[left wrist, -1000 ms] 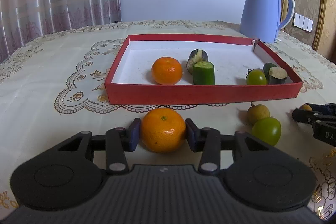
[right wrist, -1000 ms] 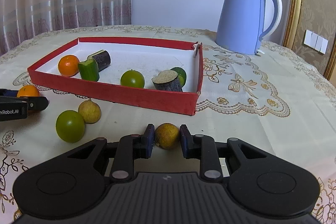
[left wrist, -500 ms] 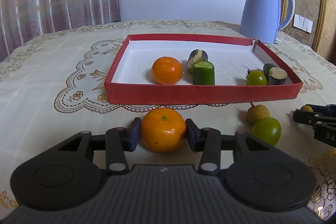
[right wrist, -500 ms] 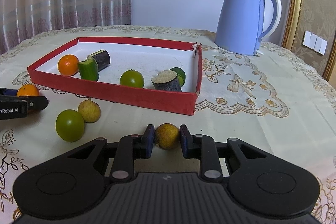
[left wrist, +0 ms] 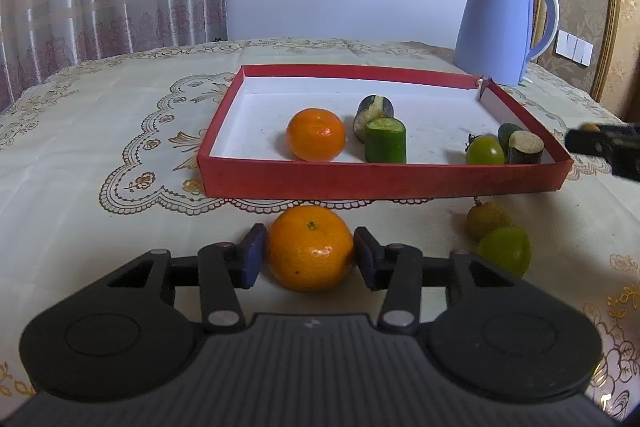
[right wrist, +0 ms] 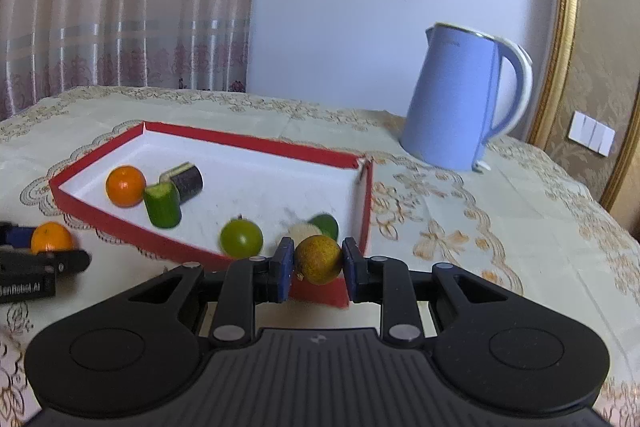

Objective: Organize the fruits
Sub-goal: 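Lift the yellow lime with the right gripper toward the red tray, then lower the lime into the red tray and open the right gripper while the left gripper opens at the orange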

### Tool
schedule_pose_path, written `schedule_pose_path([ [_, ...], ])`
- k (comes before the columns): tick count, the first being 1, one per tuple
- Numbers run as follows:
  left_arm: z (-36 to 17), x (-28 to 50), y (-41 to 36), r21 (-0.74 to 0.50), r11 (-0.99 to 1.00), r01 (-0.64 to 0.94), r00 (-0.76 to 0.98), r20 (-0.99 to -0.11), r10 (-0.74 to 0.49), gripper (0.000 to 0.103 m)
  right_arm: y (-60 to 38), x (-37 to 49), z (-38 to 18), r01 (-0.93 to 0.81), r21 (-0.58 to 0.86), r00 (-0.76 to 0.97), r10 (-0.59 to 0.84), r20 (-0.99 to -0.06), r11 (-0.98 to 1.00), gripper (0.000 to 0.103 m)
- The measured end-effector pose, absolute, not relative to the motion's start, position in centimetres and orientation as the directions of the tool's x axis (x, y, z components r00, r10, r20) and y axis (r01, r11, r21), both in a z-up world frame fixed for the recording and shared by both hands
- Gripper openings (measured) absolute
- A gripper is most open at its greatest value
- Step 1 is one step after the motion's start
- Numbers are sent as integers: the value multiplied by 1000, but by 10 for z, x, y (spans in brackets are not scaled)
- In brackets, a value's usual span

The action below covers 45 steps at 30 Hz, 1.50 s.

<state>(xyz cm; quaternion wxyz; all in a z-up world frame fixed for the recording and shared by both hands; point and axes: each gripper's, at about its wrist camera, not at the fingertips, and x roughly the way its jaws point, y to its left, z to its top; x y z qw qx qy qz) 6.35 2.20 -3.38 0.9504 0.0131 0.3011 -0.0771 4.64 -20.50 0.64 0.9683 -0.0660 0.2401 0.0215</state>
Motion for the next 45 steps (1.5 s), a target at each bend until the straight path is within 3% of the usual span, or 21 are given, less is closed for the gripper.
schedule_pose_path([
  [11,-34,63,22,-24,987,157,806,-574,-142,45,-172,96,17,-122,-158,885,35,-464,980,25],
  [27,-34,62,21,-33,985,170,803,-575,-158,51,-167,178,-8,-155,-32,775,101,-624,987,25],
  [33,-34,63,21,-32,985,171,803,-575,-158,51,-190,154,12,-158,44,810,155,-566,987,26],
  [39,-35,63,21,-29,982,185,799,-578,-167,59,-226,128,28,-135,169,832,204,-516,976,26],
  [45,-35,64,19,-22,983,184,799,-579,-163,58,-247,98,26,-115,144,847,173,-503,983,26],
])
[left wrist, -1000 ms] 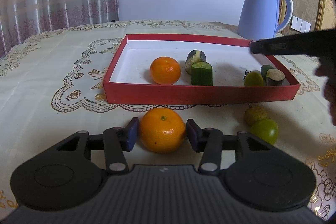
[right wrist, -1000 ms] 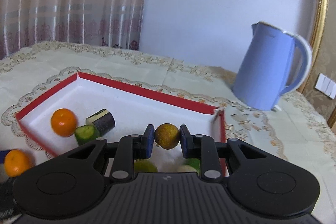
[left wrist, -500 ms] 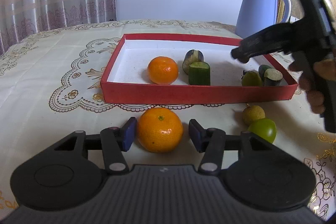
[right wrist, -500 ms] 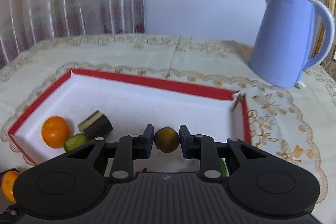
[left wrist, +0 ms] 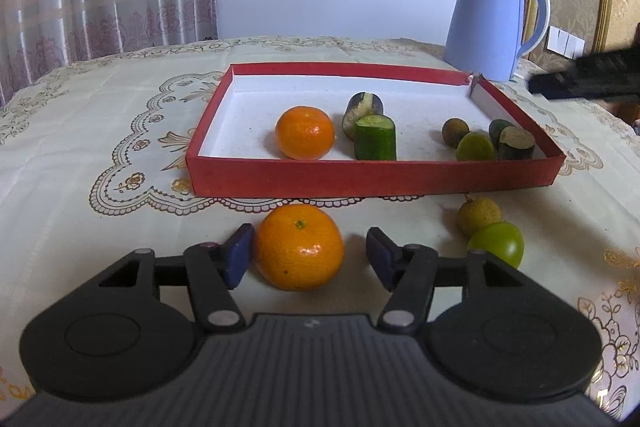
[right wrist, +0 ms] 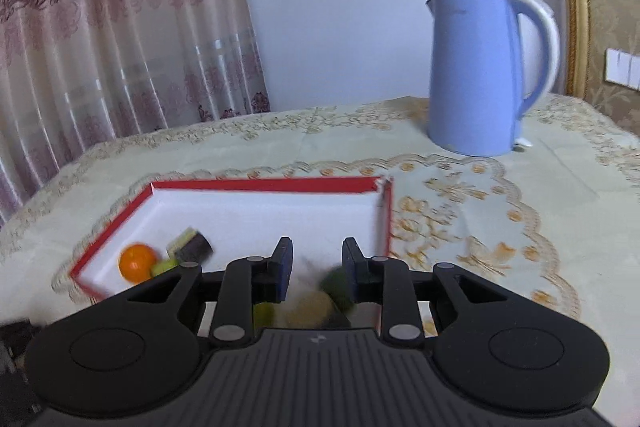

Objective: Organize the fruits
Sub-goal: 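Lower the lime into the red tray and open the right gripper while the left gripper opens at the orange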

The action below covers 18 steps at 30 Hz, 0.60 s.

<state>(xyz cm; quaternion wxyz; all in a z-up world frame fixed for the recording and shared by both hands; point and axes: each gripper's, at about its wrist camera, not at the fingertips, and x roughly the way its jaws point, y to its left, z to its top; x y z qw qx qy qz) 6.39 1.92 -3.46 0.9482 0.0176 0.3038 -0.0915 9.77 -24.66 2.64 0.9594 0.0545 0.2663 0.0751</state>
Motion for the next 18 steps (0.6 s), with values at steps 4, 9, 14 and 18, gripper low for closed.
schedule_pose_path([
  [4,-35,65,19,-11,983,184,798,-581,-156,58,-248,71,6,-124,111,836,164,-524,986,26],
  [9,-34,65,19,-8,983,183,799,-582,-154,58,-235,48,-16,-132,14,816,117,-566,991,26],
  [14,-35,65,18,0,984,180,800,-582,-146,59,-235,46,-29,-94,37,797,98,-596,995,27],
  [18,-34,65,17,9,984,176,801,-583,-137,60,-238,48,-34,-56,52,795,76,-601,997,45],
])
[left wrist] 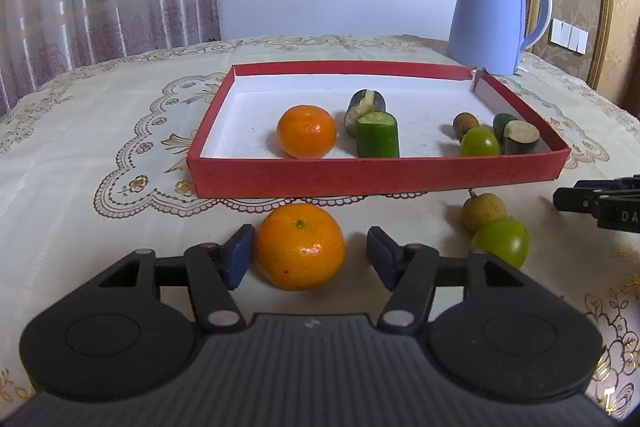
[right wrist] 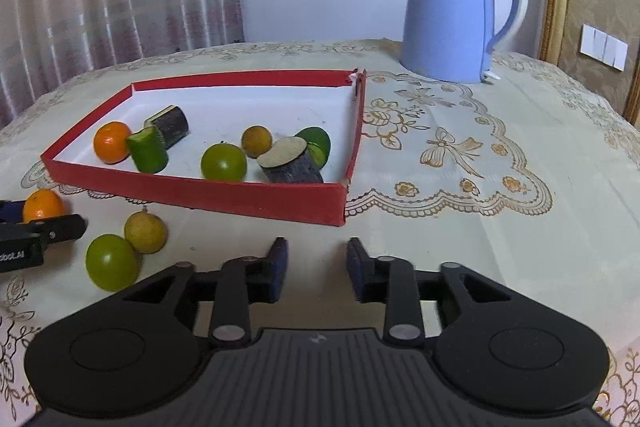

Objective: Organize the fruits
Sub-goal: 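Lift the large orange with the left gripper over the red tray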

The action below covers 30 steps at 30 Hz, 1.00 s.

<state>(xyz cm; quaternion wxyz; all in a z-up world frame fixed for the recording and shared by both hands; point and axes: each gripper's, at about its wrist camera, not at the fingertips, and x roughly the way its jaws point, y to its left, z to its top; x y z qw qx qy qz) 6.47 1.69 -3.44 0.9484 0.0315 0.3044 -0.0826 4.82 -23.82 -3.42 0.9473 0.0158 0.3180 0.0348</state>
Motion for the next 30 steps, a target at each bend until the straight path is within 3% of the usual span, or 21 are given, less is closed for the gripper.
schedule_pose_path([
  [2,-34,64,17,13,985,172,802,-582,-132,59,-237,48,-35,-38,53,805,62,-590,998,74],
  [11,-34,63,18,19,989,147,812,-573,-110,41,-232,46,-41,-41,51,813,63,-579,998,75],
  [24,-28,63,19,4,990,140,808,-578,-112,40,-241,45,-41,-43,116,816,102,-569,992,80],
  [30,-1,74,14,5,988,153,840,-528,-127,40,-240,46,-41,-47,118,814,107,-571,992,82],
])
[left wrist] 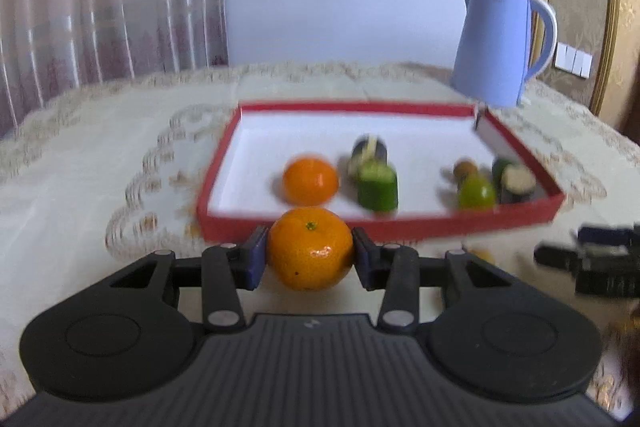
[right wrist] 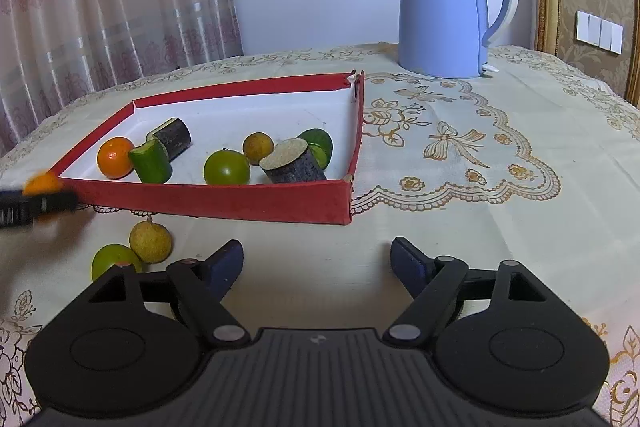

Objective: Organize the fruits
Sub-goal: 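Lift the large orange with the left gripper over the red tray, then lower the orange into the tray and open the left gripper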

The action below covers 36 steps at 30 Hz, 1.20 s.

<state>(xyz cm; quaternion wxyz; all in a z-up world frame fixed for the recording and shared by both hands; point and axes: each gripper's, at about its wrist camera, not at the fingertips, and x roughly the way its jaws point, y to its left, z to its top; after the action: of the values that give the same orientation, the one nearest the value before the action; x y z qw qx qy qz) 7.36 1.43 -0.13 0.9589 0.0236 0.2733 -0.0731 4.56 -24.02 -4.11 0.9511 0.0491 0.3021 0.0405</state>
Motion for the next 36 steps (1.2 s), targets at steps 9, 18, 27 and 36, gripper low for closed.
schedule_pose_path([
  [9,11,129,10,33,994,108,850,-521,-75,40,-242,45,-41,-49,128,815,114,-569,991,82],
  [18,0,190,6,32,996,83,830,-556,-51,40,-242,45,-41,-49,131,815,115,-568,990,82],
  [27,-17,211,4,34,997,70,806,-591,-36,42,-241,45,-41,-51,124,814,113,-570,991,83],
  [36,7,183,11,83,996,29,863,-504,17,78,-241,45,-41,-51,123,813,112,-571,991,84],
])
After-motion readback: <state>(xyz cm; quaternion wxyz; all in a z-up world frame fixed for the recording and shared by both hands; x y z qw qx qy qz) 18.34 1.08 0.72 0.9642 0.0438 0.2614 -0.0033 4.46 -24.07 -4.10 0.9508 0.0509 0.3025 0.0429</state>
